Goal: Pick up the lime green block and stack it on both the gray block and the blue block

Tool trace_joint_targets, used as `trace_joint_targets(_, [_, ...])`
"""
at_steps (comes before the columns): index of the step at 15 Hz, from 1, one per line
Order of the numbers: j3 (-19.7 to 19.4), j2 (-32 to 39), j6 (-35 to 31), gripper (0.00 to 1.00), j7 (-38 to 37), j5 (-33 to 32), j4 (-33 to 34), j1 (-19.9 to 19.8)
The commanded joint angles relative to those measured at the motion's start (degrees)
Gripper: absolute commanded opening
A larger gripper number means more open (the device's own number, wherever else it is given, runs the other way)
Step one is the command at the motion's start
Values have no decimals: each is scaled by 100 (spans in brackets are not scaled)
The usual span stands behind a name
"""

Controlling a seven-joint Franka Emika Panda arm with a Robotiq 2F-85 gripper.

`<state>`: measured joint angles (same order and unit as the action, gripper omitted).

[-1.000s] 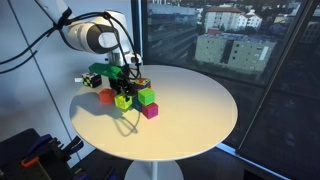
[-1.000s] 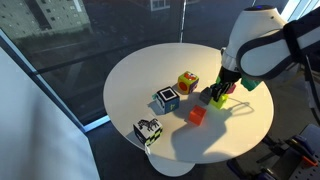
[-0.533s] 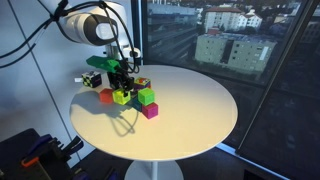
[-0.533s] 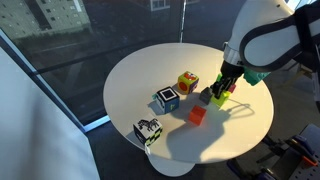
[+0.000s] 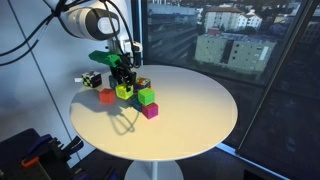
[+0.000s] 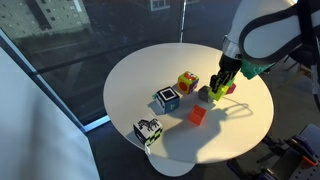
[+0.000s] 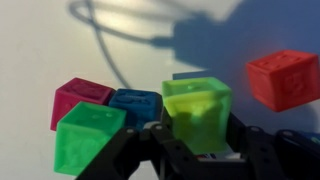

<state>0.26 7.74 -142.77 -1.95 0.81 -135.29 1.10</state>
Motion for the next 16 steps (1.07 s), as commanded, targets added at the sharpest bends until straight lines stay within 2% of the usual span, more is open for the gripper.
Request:
trace_joint_targets(1, [-11, -62, 211, 26, -191, 2, 149, -8])
trace_joint_targets(16, [-133, 16, 294, 26, -656, -123, 447, -22])
